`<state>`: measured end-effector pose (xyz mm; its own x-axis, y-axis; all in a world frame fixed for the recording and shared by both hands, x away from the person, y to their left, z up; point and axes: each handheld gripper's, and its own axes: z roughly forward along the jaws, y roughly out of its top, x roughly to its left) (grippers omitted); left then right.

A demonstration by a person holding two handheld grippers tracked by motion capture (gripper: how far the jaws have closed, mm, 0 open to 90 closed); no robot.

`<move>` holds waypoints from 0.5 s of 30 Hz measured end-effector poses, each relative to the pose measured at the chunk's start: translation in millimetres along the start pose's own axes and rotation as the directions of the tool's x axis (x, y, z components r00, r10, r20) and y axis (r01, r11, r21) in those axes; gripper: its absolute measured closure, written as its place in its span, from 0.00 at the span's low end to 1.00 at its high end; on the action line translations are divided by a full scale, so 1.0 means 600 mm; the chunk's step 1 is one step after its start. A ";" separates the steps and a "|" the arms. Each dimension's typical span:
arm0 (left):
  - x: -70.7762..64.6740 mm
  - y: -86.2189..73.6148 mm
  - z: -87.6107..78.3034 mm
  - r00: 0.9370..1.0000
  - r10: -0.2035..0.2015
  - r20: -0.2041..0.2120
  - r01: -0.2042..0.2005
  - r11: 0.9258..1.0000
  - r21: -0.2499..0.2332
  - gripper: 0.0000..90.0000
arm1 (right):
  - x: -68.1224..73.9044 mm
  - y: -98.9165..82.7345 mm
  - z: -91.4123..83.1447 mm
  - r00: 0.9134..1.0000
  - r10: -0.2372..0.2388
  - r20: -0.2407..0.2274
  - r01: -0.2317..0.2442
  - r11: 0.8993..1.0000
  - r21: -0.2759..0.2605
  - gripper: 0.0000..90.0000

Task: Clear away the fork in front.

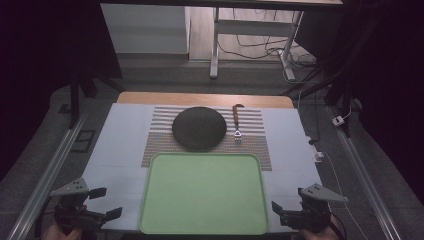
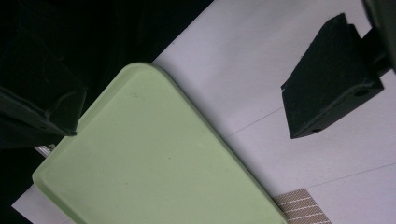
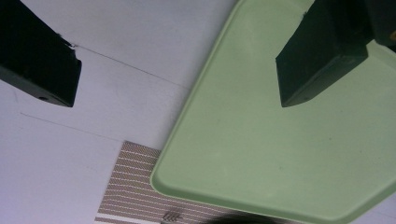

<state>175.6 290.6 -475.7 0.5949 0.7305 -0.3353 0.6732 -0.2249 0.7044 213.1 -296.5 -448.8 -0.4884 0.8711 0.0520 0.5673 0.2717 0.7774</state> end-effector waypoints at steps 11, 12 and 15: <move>-0.003 0.000 -0.001 1.000 0.016 -0.017 -0.016 1.000 -0.004 0.00 | 0.006 0.001 0.002 0.999 -0.035 -0.005 0.035 0.999 0.004 0.00; -0.003 0.000 -0.001 1.000 0.020 -0.022 -0.020 1.000 -0.008 0.00 | 0.006 0.001 0.002 0.999 -0.032 -0.007 0.032 0.999 0.004 0.00; -0.004 0.001 -0.001 0.999 0.024 -0.030 -0.025 1.000 -0.015 0.00 | 0.006 0.002 0.002 0.999 -0.034 -0.006 0.034 0.999 0.011 0.00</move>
<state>174.2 289.4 -474.2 0.5977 0.7439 -0.2990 0.6517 -0.2335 0.7217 212.7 -292.6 -448.7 -0.5114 0.8588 0.0298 0.5576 0.3053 0.7719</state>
